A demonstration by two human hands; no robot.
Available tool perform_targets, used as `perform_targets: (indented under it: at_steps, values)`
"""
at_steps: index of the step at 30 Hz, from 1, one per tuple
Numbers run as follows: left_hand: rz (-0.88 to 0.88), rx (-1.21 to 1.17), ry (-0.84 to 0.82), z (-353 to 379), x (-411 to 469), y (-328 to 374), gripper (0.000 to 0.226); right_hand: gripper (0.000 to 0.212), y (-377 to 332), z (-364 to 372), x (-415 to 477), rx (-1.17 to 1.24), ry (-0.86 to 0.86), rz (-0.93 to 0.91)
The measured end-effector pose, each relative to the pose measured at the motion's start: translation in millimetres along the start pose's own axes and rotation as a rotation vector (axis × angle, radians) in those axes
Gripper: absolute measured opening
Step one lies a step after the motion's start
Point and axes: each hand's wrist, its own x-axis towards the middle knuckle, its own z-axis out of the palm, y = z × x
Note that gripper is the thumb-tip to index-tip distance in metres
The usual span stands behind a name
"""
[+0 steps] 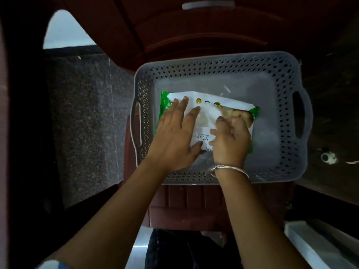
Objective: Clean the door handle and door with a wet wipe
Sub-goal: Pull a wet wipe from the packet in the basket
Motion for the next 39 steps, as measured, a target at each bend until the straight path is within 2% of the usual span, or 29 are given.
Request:
perform_targets:
  at_steps: [3, 7, 10, 12, 17, 21, 23, 27, 33, 35, 38, 39]
  values:
    - [0.053, -0.028, 0.055, -6.6, -0.8, 12.7, 0.067, 0.025, -6.9, -7.8, 1.3, 0.077, -0.035, 0.024]
    - [0.021, -0.15, 0.001, -18.1, -5.7, 27.9, 0.066, 0.015, -15.2, -18.3, 1.1, 0.043, -0.1, 0.043]
    - [-0.033, -0.245, -0.059, -30.7, -13.4, 37.8, 0.074, 0.029, -27.0, -31.5, -1.9, -0.032, -0.221, 0.034]
    - [-0.066, -0.252, -0.103, -39.0, -20.1, 40.9, 0.078, 0.034, -35.0, -41.1, -6.0, 0.006, -0.268, 0.053]
    - [-0.125, -0.267, -0.154, -65.1, -41.7, 57.4, 0.08, 0.034, -55.1, -64.9, -29.1, 0.255, -0.311, 0.217]
    - [-0.157, -0.312, -0.143, -83.9, -61.4, 74.2, 0.075, 0.03, -62.9, -82.3, -43.2, 0.398, -0.301, 0.439]
    - [-0.148, -0.308, -0.158, -87.3, -68.0, 78.8, 0.069, 0.029, -64.5, -87.9, -42.5, 0.265, -0.319, 0.419]
    - [-0.139, -0.271, -0.209, -80.0, -67.7, 82.6, 0.066, 0.026, -66.6, -91.3, -35.7, 0.036, -0.371, 0.255]
    - [-0.155, -0.252, -0.249, -53.8, -61.2, 78.3, 0.068, 0.032, -70.0, -76.9, -25.1, 0.053, -0.425, 0.218]
    - [-0.171, -0.226, -0.279, -46.9, -61.8, 74.6, 0.074, 0.026, -73.5, -72.6, -20.0, 0.053, -0.448, 0.171]
    - [-0.159, -0.155, -0.3, -42.1, -62.2, 71.1, 0.077, 0.022, -73.9, -73.7, -20.4, 0.153, -0.364, 0.286]
    - [-0.152, -0.126, -0.299, -41.5, -61.4, 70.2, 0.076, 0.021, -71.3, -75.4, -20.6, 0.118, -0.341, 0.322]
